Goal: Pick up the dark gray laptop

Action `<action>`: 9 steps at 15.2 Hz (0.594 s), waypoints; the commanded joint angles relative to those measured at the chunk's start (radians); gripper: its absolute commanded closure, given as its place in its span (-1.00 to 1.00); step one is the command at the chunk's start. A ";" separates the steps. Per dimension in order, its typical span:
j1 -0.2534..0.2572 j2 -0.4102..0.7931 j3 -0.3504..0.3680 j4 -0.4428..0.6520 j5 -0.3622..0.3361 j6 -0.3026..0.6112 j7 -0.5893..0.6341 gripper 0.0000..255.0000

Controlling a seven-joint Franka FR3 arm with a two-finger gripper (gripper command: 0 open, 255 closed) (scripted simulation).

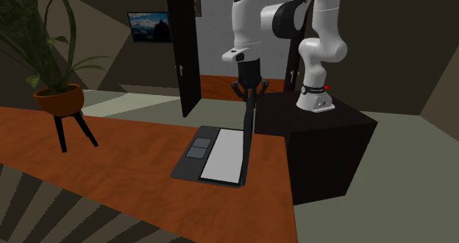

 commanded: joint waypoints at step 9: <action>-0.002 -0.042 0.001 0.043 0.006 -0.086 0.003 1.00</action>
